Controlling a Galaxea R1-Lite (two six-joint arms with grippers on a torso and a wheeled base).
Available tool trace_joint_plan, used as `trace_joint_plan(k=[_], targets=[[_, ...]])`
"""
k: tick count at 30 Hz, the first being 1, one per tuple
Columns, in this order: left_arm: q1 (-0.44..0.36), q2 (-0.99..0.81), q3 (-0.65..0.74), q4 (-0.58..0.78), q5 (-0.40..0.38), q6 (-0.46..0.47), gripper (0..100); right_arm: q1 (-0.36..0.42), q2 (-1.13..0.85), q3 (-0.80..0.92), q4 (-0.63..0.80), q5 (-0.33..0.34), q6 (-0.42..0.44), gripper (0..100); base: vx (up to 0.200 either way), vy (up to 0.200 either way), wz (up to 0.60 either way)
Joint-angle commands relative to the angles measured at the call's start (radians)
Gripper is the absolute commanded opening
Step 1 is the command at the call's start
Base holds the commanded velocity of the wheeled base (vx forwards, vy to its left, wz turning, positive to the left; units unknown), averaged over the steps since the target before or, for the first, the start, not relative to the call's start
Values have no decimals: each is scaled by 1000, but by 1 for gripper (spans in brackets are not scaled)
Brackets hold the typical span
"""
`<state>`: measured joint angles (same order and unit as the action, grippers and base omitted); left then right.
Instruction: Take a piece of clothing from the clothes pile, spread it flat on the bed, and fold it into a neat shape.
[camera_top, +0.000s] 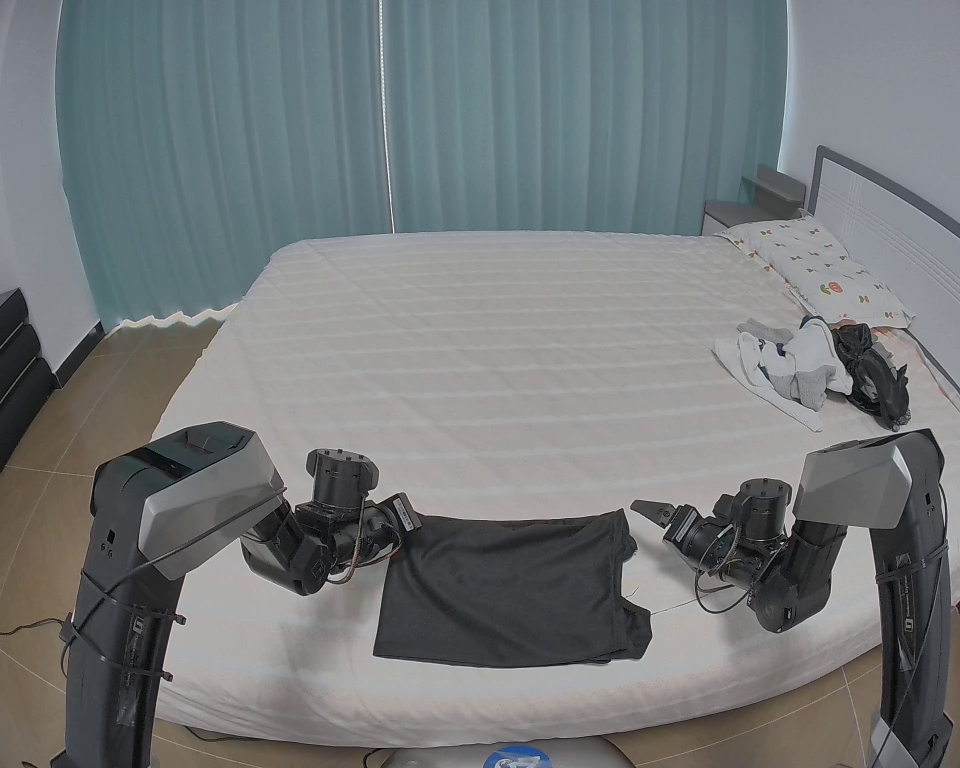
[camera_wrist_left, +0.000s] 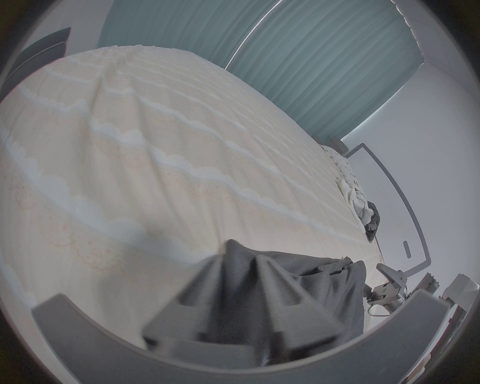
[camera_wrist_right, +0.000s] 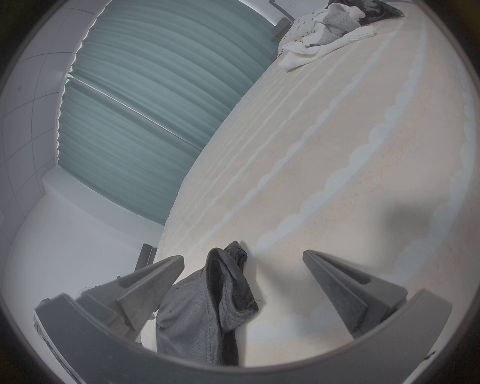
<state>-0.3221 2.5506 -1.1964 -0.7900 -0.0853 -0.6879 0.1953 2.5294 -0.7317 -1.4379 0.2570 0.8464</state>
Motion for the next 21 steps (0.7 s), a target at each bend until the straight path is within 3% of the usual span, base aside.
trace_joint_plan(k=[1,10,21], targets=[[9,23,-5,-60,41,-28,0,26,-20,60,-62,33,-3,100,0,0,0],[26,16,23,-69,50,-42,0,78,23,2,-35,56,-6,100,0,0,0],[29,7,47,-69,50,-45,0,105,23,-163,163,33,-10,100,0,0,0]])
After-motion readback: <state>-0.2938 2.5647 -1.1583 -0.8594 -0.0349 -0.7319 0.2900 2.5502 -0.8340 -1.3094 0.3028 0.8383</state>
